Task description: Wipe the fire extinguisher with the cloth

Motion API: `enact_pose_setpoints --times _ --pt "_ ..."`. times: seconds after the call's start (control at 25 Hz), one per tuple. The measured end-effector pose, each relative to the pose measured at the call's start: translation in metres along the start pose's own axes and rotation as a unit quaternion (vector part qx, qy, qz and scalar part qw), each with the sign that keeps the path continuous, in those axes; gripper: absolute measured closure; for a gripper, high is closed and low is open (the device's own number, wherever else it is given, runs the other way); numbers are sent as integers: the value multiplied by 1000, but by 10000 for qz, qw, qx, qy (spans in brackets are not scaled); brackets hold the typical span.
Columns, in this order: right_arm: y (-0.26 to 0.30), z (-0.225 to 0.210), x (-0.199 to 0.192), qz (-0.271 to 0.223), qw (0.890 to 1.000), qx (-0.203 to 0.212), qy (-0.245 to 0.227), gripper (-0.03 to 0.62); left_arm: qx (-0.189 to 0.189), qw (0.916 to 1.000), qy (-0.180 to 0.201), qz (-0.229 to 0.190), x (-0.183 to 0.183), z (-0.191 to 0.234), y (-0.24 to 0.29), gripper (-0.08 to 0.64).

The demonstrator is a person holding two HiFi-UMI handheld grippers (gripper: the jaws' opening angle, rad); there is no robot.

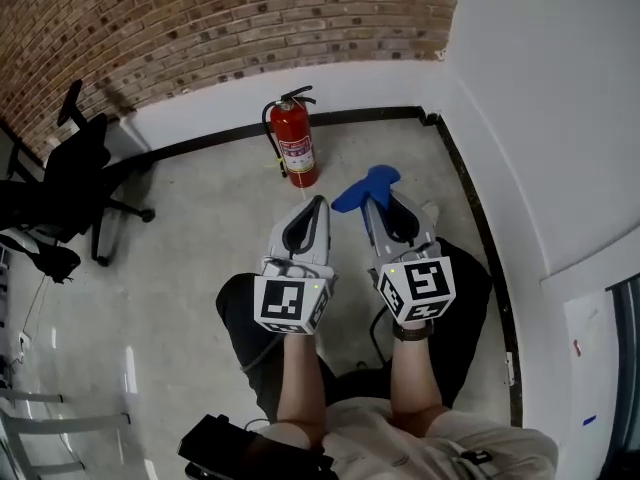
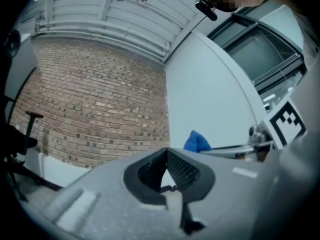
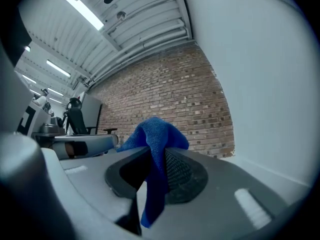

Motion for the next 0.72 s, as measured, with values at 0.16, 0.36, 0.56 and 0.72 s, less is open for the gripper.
enact_pose_setpoints --times 0.16,0.36,0.56,0.72 --pt "39 -13 -5 -83 9999 -43 99 515 -5 9998 190 15 0 28 29 560" --pt "98 -22 -6 -246 9995 163 106 515 257 9989 391 -65 2 70 57 560" --pt "169 -8 -37 31 9990 399 200 515 508 9981 354 56 -16 137 78 560" --pt "235 4 -50 133 9982 565 129 515 640 9973 361 33 -23 194 104 560"
Point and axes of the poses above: the fingertips, and each gripper's own axes: y forward along the fingers, z to its left, x out of its top, the point moved 2 cm from there along -y, backward along the fingers, and after that the axes turned 3 degrees about -y, right-handed, at the moved point
